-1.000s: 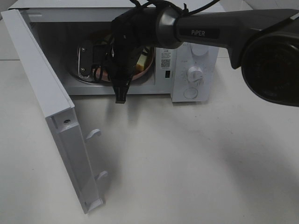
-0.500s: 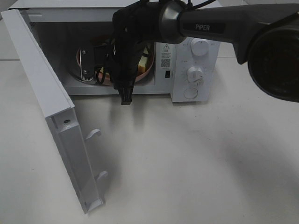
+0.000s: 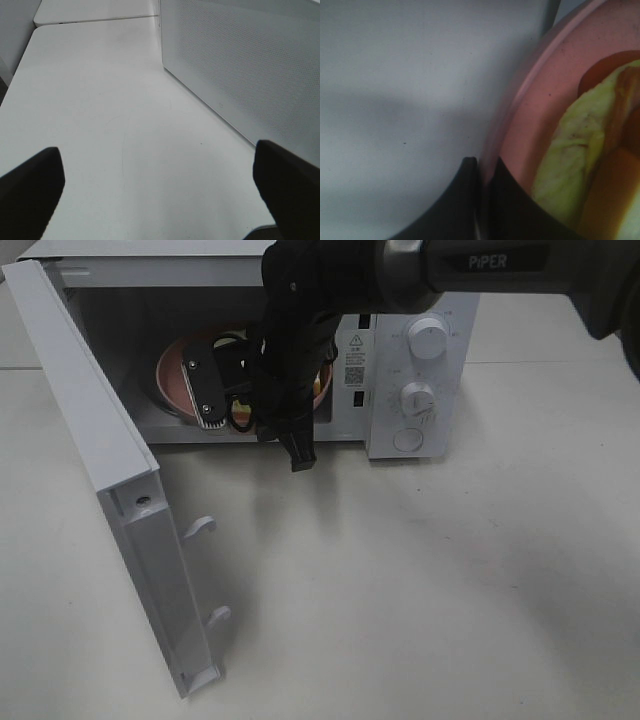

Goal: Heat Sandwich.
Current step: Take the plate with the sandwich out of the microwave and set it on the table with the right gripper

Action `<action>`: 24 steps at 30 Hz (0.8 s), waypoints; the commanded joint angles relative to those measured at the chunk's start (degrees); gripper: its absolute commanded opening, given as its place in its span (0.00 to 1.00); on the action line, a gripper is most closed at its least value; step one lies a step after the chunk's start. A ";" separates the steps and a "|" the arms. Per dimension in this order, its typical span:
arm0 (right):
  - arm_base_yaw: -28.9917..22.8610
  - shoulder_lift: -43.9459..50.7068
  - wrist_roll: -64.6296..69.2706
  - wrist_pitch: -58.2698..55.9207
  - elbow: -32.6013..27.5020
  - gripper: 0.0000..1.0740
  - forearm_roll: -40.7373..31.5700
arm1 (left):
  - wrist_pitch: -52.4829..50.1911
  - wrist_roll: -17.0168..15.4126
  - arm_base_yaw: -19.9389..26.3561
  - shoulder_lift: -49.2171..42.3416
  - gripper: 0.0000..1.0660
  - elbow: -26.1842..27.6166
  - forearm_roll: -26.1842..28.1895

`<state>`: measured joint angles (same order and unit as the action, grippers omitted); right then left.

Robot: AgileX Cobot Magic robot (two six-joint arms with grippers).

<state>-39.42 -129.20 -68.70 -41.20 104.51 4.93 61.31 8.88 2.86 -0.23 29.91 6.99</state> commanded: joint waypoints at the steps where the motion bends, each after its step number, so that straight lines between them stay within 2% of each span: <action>1: 0.00 2.46 -3.04 1.20 -1.09 0.00 -1.43 | 0.11 -0.06 -0.11 -0.52 0.92 -0.17 0.11; 11: 0.00 6.36 -6.99 2.06 -7.39 0.00 -4.07 | 0.11 -0.06 -0.11 -0.52 0.92 -0.17 0.11; 18: 0.00 11.17 -12.26 4.58 -14.61 0.00 -5.56 | 0.11 -0.06 -0.11 -0.52 0.92 -0.17 0.11; 24: -0.17 14.21 -14.50 5.84 -18.45 0.00 -5.61 | 0.11 -0.06 -0.11 -0.52 0.92 -0.17 0.11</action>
<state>-39.42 -116.31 -82.33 -37.01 86.17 -0.69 61.31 8.88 2.86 -0.23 29.91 6.99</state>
